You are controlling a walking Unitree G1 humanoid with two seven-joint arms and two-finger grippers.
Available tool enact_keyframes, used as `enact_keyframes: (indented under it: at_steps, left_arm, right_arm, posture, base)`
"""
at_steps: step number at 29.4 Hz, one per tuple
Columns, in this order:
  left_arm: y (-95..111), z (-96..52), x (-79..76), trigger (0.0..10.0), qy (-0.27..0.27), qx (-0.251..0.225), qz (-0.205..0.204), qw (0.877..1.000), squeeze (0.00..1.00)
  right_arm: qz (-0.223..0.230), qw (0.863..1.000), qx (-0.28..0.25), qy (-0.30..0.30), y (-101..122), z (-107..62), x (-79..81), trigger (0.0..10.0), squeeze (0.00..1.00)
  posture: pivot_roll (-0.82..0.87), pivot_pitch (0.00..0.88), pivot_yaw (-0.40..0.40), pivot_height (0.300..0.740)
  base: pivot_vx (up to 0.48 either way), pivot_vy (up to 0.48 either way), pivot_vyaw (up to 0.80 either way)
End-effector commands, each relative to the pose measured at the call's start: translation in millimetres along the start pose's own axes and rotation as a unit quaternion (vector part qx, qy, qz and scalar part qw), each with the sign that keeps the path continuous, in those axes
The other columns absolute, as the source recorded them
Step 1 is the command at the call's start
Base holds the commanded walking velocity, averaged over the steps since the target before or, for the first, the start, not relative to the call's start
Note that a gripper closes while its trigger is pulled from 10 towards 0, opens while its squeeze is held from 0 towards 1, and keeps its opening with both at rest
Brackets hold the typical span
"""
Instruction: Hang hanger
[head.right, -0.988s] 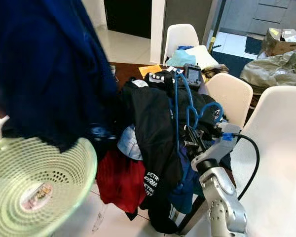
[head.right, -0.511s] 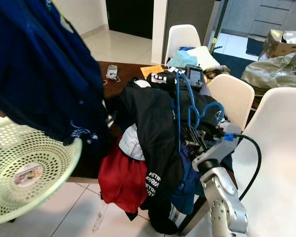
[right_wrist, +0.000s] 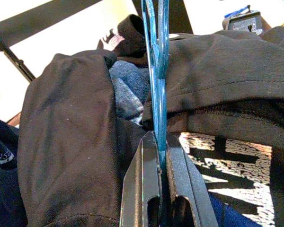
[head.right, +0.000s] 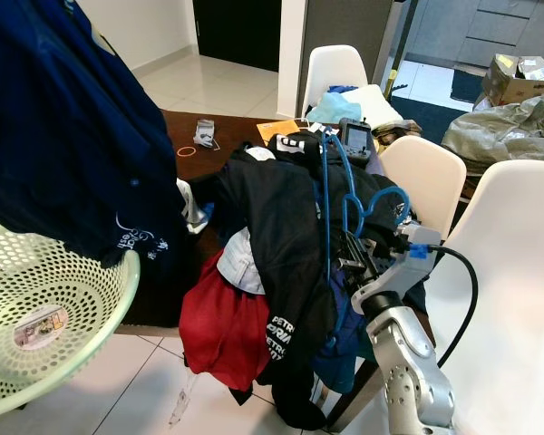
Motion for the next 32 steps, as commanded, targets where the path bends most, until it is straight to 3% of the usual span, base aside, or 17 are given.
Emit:
enact_keyframes:
  at_steps: [1, 7, 13, 14, 15, 16, 18, 21, 23, 24, 25, 27, 28, 29, 30, 31, 32]
  left_arm:
    - [-6, 2.6, 16.1, 0.0, 0.025, 0.005, 0.018, 1.000, 0.00]
    - [-25, -2.8, 4.3, 0.0, 0.001, 0.047, 0.018, 0.999, 0.00]
    - [-41, 8.0, 25.0, 0.0, 0.011, 0.099, 0.035, 0.994, 0.00]
    - [-38, 16.0, 38.4, 0.0, 0.029, 0.104, 0.032, 0.994, 0.00]
    - [-38, 16.0, 38.4, 0.0, 0.029, 0.104, 0.032, 0.994, 0.00]
    - [-25, 28.6, 57.5, 0.0, 0.060, 0.090, 0.031, 0.994, 0.00]
    - [-25, 28.6, 57.5, 0.0, 0.060, 0.090, 0.031, 0.994, 0.00]
    - [-9, 39.6, 74.2, 0.0, 0.090, 0.070, 0.032, 0.993, 0.00]
    - [22, 54.1, 89.5, 0.0, 0.121, 0.026, 0.012, 0.992, 0.00]
    - [22, 54.1, 89.5, 0.0, 0.121, 0.026, 0.012, 0.992, 0.00]
    - [45, 59.4, 83.2, 0.0, 0.114, -0.014, -0.030, 0.993, 0.00]
    - [45, 59.4, 83.2, 0.0, 0.114, -0.014, -0.030, 0.993, 0.00]
    - [63, 61.9, 76.6, 0.0, 0.104, -0.046, -0.071, 0.991, 0.00]
    - [63, 61.9, 76.6, 0.0, 0.104, -0.046, -0.071, 0.991, 0.00]
    - [87, 60.8, 52.2, 0.4, 0.063, -0.086, -0.145, 0.984, 0.00]
    - [87, 60.8, 52.2, 0.4, 0.063, -0.086, -0.145, 0.984, 0.00]
    - [107, 55.7, 27.4, 0.6, 0.019, -0.120, -0.190, 0.974, 0.00]
  right_arm:
    - [0.006, 1.000, 0.002, -0.011, -2, -1.2, -5.4, 10.0, 0.00]
    - [0.006, 1.000, 0.003, -0.011, -2, -1.3, -5.2, 10.0, 0.00]
    - [0.006, 1.000, 0.006, -0.009, -2, -0.3, -6.1, 10.0, 0.00]
    - [0.006, 1.000, 0.006, -0.009, -2, -0.1, -6.6, 10.0, 0.00]
    - [0.006, 1.000, 0.006, -0.009, -2, -0.1, -6.6, 10.0, 0.00]
    - [0.005, 1.000, 0.005, -0.010, -2, -0.1, -6.8, 10.0, 0.00]
    - [0.005, 1.000, 0.005, -0.010, -2, -0.1, -6.8, 10.0, 0.00]
    - [0.003, 1.000, 0.004, -0.010, -2, -0.3, -7.2, 10.0, 0.00]
    - [0.002, 1.000, 0.002, -0.012, -1, -0.9, -7.8, 10.0, 0.00]
    - [0.002, 1.000, 0.002, -0.012, -1, -0.9, -7.8, 10.0, 0.00]
    - [0.002, 1.000, 0.001, -0.012, -1, -0.9, -7.9, 10.0, 0.00]
    - [0.002, 1.000, 0.001, -0.012, -1, -0.9, -7.9, 10.0, 0.00]
    - [0.002, 1.000, 0.001, -0.012, 0, -0.7, -7.8, 10.0, 0.00]
    - [0.002, 1.000, 0.001, -0.012, 0, -0.7, -7.8, 10.0, 0.00]
    - [0.004, 1.000, -0.001, -0.013, 0, -0.6, -7.9, 10.0, 0.00]
    - [0.004, 1.000, -0.001, -0.013, 0, -0.6, -7.9, 10.0, 0.00]
    - [0.005, 1.000, -0.002, -0.013, 0, -0.4, -7.6, 10.0, 0.00]
  posture:
    - [0.06, 0.038, -0.036, 0.740]
    - [0.06, 0.041, -0.043, 0.740]
    - [0.07, 0.036, -0.042, 0.740]
    - [0.07, 0.036, -0.040, 0.740]
    - [0.07, 0.036, -0.040, 0.740]
    - [0.07, 0.034, -0.039, 0.740]
    - [0.07, 0.034, -0.039, 0.740]
    - [0.07, 0.031, -0.036, 0.740]
    - [0.07, 0.031, -0.036, 0.740]
    - [0.07, 0.031, -0.036, 0.740]
    - [0.07, 0.033, -0.034, 0.740]
    - [0.07, 0.033, -0.034, 0.740]
    - [0.06, 0.033, -0.032, 0.740]
    - [0.06, 0.033, -0.032, 0.740]
    - [0.06, 0.035, -0.032, 0.740]
    - [0.06, 0.035, -0.032, 0.740]
    - [0.06, 0.036, -0.031, 0.740]
  base:
    - [0.000, 0.000, 0.00]
    - [0.000, 0.000, 0.00]
    - [0.000, 0.000, 0.00]
    - [0.000, 0.000, 0.00]
    - [0.000, 0.000, 0.00]
    - [0.000, 0.000, 0.00]
    - [0.000, 0.000, 0.00]
    - [0.000, 0.000, 0.00]
    - [0.000, 0.000, 0.00]
    - [0.000, 0.000, 0.00]
    - [0.000, 0.000, 0.00]
    - [0.000, 0.000, 0.00]
    - [0.000, 0.000, 0.00]
    - [0.000, 0.000, 0.00]
    - [0.000, 0.000, 0.00]
    - [0.000, 0.000, 0.00]
    - [-0.289, 0.000, 0.00]
Point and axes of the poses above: a point about 5 cm out from each wrist's last joint towards the gripper, its own z axis pointing out of the wrist towards the gripper, its own y axis along the axis of the wrist's last joint, x = y × z, the point moved 4 cm from there along z, pointing out of the wrist towards the gripper, and after that the axes turned 13 degrees about z, right-handed, at the moved point
